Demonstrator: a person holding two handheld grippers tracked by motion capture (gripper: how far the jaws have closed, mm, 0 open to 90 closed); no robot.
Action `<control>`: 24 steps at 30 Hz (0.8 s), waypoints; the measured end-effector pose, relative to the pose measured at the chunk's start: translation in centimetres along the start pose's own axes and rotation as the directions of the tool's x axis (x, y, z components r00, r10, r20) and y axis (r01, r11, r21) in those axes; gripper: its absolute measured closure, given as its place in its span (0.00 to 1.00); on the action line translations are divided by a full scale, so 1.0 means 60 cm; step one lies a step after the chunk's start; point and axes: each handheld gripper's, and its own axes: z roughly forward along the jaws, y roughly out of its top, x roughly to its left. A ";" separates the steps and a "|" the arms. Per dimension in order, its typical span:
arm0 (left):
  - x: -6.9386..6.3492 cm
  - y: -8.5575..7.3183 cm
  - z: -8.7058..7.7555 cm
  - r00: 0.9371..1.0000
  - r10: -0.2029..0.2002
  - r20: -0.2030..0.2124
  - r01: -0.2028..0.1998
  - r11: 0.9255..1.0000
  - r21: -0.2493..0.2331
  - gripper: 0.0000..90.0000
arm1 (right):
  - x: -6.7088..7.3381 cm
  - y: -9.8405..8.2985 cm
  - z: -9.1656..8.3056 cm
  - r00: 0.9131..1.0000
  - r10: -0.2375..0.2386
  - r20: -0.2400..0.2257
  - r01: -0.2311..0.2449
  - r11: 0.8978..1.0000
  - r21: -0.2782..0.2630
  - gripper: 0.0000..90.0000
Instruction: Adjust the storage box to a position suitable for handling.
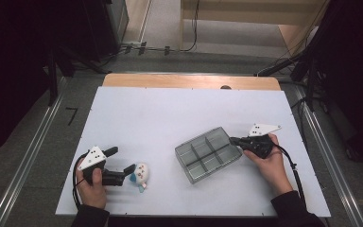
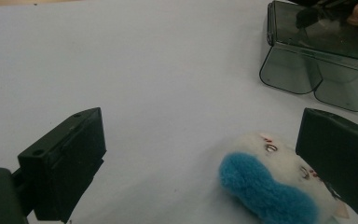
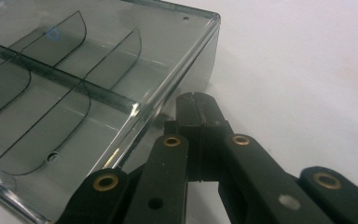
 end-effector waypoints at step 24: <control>0.001 0.000 -0.001 1.000 -0.002 0.003 0.002 1.000 -0.005 0.01 | 0.072 -0.002 0.007 1.000 0.013 0.001 -0.013 1.000 0.015 0.98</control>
